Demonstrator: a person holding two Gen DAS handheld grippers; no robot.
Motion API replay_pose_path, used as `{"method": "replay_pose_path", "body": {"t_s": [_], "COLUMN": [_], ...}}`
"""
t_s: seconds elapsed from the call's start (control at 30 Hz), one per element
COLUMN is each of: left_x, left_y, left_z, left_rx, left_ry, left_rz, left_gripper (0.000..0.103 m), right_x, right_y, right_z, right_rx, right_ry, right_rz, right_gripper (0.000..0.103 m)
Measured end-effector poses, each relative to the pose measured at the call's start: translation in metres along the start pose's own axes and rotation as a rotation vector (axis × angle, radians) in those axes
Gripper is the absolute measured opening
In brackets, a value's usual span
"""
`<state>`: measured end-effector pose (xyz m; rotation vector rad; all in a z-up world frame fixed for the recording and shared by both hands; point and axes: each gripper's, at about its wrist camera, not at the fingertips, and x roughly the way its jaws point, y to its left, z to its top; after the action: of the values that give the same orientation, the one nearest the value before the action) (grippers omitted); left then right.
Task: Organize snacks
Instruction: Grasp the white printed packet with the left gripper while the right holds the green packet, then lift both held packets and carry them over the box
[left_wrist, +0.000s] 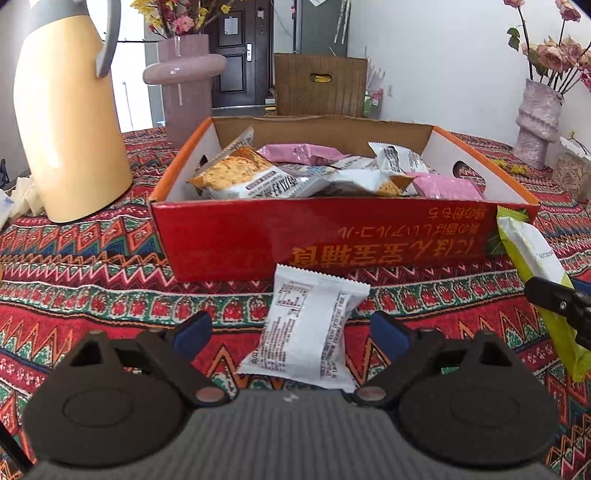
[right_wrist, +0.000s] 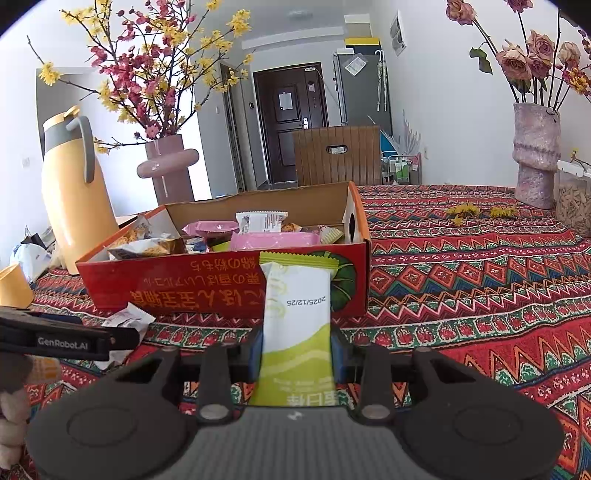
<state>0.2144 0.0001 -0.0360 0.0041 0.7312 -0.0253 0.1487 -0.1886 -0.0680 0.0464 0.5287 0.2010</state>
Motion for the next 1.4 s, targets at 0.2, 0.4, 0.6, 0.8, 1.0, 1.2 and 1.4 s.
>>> {"method": "replay_pose_path", "body": {"t_s": [0.2,0.4,0.6,0.8,1.0,1.2,1.4], "left_x": [0.004,0.001,-0.006,-0.022,-0.044,-0.063,-0.079], "left_y": [-0.003,-0.007,-0.010,-0.015,-0.021,-0.022,-0.021], "left_z": [-0.001,-0.003,-0.003,-0.002,-0.001,0.002,0.007], "left_rx": [0.012,0.029,0.042,0.051,0.060,0.053,0.035], "left_ry": [0.021,0.004,-0.020,-0.062,-0.115,-0.158,-0.203], "left_rz": [-0.014,-0.037,-0.042,-0.053,-0.073,-0.081,-0.086], "left_gripper": [0.070,0.047,0.043,0.043,0.043,0.043,0.043], "right_x": [0.000,-0.002,-0.005,-0.010,-0.020,-0.029,-0.037], "right_y": [0.000,0.001,0.002,0.002,0.002,0.004,0.008], "right_z": [0.000,-0.001,-0.001,0.001,0.003,0.007,0.013], "right_rx": [-0.001,-0.005,-0.007,-0.009,-0.003,-0.002,-0.002], "right_ry": [-0.001,-0.012,-0.020,-0.038,-0.061,-0.085,-0.116], "right_rz": [-0.001,-0.002,-0.004,-0.004,-0.001,0.003,0.014], "right_gripper": [0.035,0.035,0.035,0.035,0.035,0.035,0.035]}}
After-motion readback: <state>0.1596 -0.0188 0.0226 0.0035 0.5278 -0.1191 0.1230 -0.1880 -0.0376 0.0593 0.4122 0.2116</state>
